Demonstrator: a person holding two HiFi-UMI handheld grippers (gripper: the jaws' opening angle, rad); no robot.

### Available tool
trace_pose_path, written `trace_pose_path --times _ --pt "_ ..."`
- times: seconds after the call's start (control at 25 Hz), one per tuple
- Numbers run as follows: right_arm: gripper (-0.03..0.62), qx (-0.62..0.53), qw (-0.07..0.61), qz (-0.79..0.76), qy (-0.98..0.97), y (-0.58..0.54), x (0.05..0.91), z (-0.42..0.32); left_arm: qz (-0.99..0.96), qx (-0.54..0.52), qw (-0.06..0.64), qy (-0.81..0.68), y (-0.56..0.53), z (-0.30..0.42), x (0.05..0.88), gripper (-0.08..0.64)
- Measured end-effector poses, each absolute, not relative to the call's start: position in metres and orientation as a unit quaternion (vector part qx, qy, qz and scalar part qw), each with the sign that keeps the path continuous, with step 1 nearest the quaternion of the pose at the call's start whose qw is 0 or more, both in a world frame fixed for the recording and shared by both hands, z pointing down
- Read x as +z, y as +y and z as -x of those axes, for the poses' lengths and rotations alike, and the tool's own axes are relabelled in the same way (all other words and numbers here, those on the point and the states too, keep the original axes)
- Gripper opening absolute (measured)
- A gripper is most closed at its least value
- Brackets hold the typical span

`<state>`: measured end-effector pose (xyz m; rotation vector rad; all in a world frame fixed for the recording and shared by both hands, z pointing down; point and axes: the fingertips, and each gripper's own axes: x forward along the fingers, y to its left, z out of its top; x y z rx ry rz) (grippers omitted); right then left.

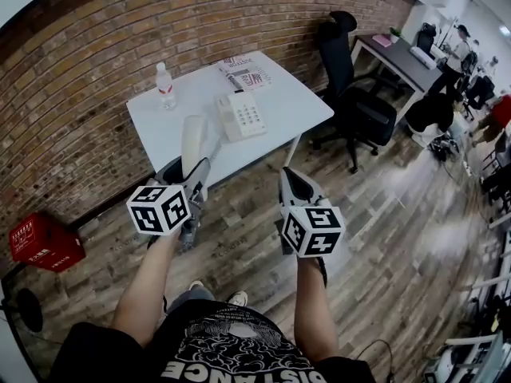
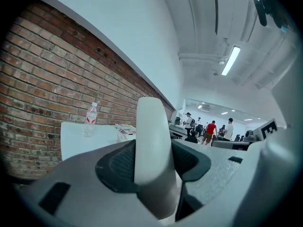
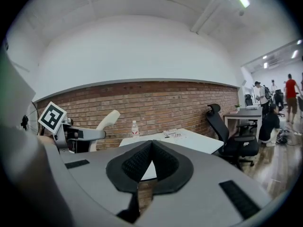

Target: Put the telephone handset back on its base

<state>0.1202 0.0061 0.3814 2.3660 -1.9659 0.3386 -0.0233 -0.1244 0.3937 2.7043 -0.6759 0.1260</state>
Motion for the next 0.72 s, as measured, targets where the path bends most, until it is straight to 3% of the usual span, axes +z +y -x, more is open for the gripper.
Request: trace_pose_path --times 0.72 --pt "0.0 0.115 0.043 -0.746 -0.654 -0.067 0.402 -0.174 -0.95 0.051 0.183 -0.249 -0.189 -0.038 0.415 0.215"
